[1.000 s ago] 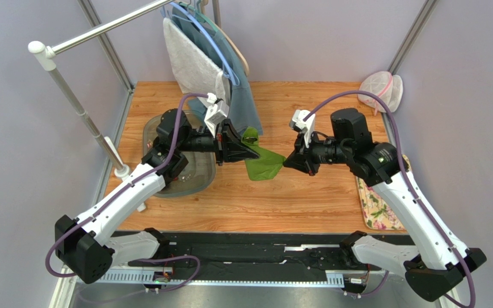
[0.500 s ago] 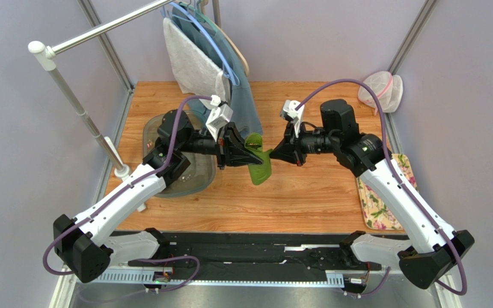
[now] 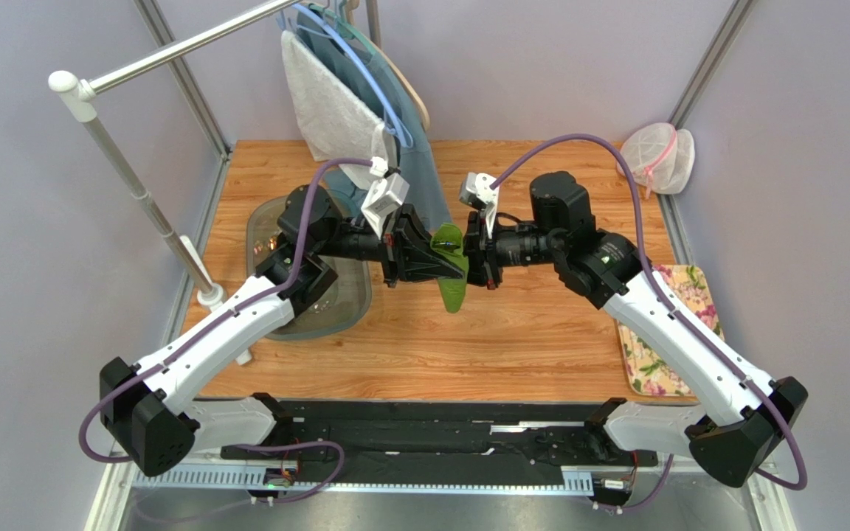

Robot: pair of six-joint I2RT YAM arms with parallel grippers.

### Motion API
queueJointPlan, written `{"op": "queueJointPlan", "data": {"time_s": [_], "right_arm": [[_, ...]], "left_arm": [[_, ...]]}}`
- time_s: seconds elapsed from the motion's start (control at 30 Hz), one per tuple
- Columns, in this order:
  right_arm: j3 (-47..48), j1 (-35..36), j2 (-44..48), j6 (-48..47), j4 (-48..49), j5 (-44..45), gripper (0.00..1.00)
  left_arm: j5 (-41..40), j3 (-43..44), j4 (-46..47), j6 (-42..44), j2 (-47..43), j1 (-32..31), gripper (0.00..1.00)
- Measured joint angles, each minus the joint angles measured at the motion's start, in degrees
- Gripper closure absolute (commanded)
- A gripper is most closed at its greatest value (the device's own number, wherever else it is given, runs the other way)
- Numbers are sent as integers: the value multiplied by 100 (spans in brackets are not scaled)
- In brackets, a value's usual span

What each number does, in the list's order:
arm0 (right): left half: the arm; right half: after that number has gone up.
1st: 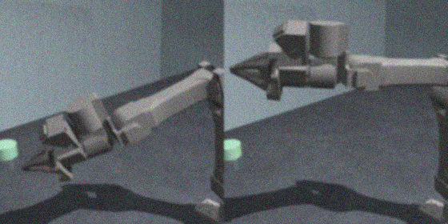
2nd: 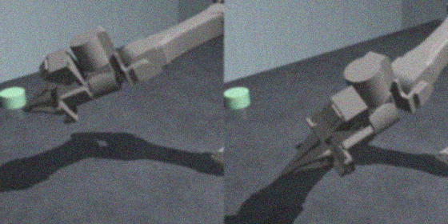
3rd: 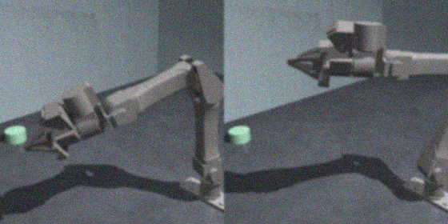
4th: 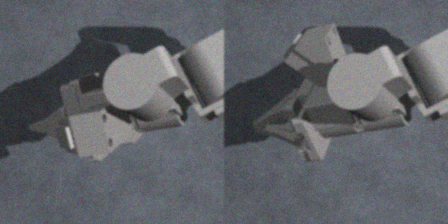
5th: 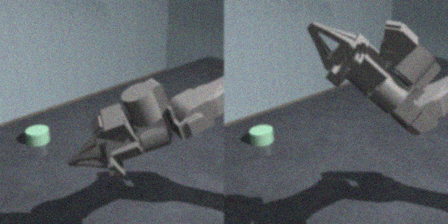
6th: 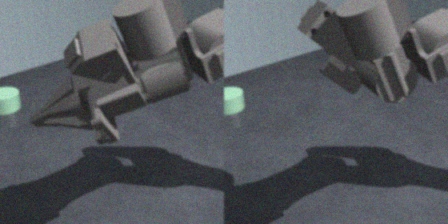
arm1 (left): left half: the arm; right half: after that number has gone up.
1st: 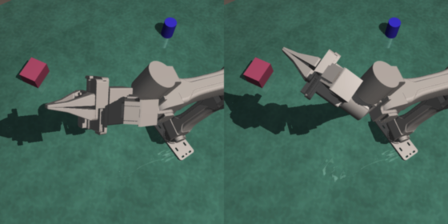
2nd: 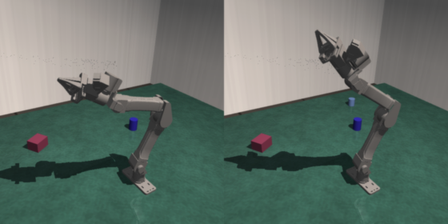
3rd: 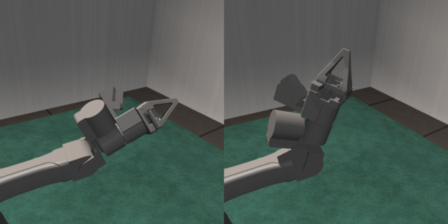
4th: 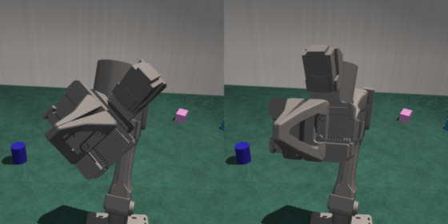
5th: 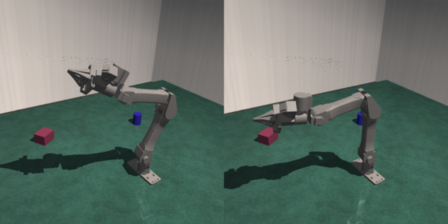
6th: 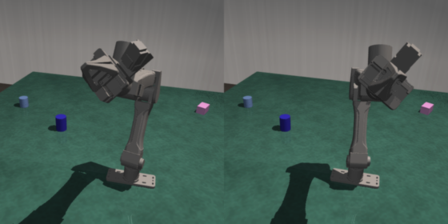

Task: Place the utensils on the paper napkin and roll it up

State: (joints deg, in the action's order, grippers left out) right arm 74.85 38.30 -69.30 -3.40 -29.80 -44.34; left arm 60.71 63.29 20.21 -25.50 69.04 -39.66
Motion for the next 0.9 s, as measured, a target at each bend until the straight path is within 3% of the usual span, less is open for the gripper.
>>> {"op": "queueJointPlan", "data": {"time_s": [0.23,0.33,0.63,0.7,0.8,0.9], "right_arm": [[-186,24,2,321,358,-81,100],[-197,-15,2,382,380,-52,85],[-15,-855,-4,308,-278,782,72],[92,-1158,0,302,-527,1445,55],[98,-1447,52,337,-730,2162,37],[107,-1644,138,393,-852,2520,27]], "left_arm": [[-122,0,-15,-146,26,2,100],[-192,0,-44,-188,26,28,100],[-1467,0,-450,-188,61,450,100],[-2085,0,-675,-190,179,603,100],[-2688,0,-922,-258,343,708,100],[-3117,15,-1058,-341,514,756,100]]}}
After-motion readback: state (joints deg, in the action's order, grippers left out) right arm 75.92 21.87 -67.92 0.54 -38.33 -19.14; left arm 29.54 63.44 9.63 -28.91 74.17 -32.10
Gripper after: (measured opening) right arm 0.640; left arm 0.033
